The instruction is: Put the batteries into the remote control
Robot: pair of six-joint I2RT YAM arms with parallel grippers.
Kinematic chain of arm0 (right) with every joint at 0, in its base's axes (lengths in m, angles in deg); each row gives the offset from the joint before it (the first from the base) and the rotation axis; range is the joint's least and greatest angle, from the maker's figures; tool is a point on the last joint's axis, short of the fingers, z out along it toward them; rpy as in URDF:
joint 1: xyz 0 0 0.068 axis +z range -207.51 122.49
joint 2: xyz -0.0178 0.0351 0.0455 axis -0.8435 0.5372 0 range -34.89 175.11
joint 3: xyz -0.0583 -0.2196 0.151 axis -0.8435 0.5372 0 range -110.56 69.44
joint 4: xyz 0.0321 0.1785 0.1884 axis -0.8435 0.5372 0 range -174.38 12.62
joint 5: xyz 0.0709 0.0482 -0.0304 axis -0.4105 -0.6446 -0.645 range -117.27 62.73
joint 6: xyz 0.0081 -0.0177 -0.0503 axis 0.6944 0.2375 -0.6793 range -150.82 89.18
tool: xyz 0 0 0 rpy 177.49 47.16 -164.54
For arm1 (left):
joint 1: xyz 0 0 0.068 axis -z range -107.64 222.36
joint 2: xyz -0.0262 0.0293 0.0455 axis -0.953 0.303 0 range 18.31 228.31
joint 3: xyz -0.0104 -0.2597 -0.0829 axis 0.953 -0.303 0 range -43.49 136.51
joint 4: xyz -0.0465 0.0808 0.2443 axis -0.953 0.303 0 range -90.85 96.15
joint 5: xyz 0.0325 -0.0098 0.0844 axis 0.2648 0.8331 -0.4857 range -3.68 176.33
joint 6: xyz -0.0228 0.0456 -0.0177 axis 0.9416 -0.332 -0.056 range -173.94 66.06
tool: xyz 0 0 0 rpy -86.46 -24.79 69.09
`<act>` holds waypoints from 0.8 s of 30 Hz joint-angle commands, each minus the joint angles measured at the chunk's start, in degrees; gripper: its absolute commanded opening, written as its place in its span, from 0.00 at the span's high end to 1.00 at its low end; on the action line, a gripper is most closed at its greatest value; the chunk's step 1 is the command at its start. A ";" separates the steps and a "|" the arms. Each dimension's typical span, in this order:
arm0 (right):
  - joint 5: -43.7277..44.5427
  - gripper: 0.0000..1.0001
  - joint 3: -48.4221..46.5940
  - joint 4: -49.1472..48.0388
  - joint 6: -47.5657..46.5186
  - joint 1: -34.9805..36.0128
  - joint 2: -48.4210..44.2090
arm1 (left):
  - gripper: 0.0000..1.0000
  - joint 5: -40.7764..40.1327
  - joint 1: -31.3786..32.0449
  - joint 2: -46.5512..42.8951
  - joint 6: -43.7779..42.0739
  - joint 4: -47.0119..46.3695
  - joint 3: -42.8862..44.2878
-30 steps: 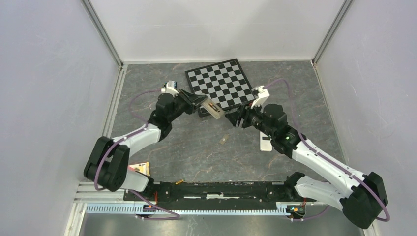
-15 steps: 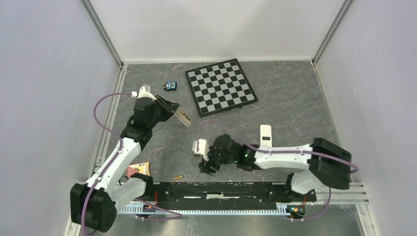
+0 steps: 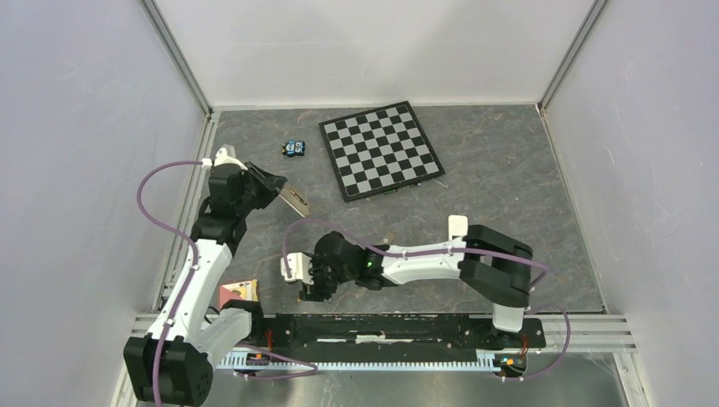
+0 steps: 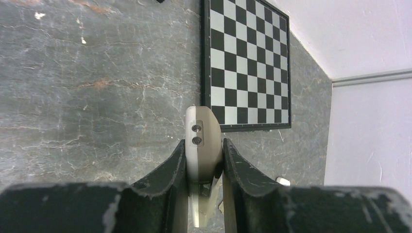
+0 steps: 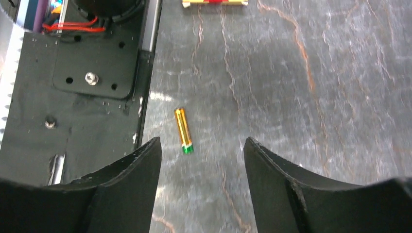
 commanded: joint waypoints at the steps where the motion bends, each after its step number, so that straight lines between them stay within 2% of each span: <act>1: -3.66 0.34 -6.79 3.08 -2.51 0.48 4.79 | 0.98 3.19 -3.24 -0.05 -3.10 1.21 4.28; 7: -2.27 0.44 -11.66 8.02 -4.74 1.55 9.21 | 0.98 6.35 -5.73 0.29 -3.41 1.18 4.99; 13: -0.93 0.46 -12.69 11.11 -6.60 2.94 10.71 | 0.98 8.65 -7.50 0.23 -2.98 0.42 4.68; 22: 2.63 0.66 -14.10 13.88 -7.55 4.31 13.58 | 0.98 10.03 -7.98 0.10 -2.37 -0.54 4.02; 24: 3.92 0.73 -14.26 14.43 -7.44 4.44 14.06 | 0.98 10.21 -7.96 -0.06 -2.19 -0.69 3.84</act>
